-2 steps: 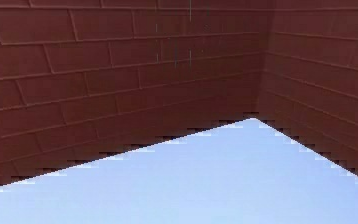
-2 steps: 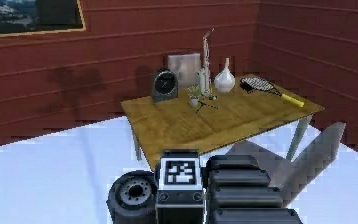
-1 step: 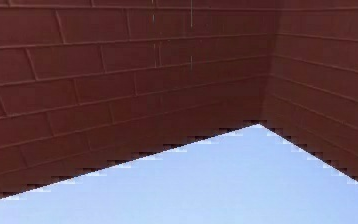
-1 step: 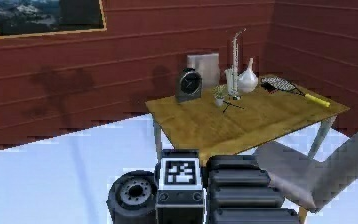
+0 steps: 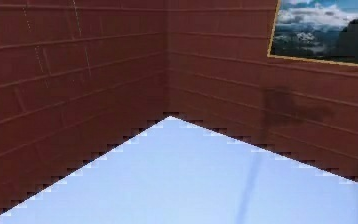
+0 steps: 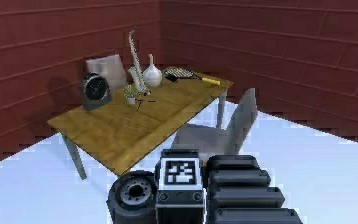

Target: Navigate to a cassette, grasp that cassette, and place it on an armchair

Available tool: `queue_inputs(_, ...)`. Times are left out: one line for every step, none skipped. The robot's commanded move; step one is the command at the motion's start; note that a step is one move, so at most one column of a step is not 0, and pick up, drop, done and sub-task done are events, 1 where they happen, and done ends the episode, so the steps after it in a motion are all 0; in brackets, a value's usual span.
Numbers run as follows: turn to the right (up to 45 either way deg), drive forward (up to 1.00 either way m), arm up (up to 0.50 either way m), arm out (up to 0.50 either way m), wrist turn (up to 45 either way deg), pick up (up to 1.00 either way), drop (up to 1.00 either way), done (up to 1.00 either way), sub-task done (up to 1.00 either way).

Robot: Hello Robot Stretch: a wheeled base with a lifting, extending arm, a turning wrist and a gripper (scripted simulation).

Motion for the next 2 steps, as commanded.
queue_inputs(0.0,0.30,0.00,0.00,0.0,0.00,0.00,0.00,0.00)
queue_inputs(-45.0,0.00,0.00,0.00,0.0,0.00,0.00,0.00,0.00)
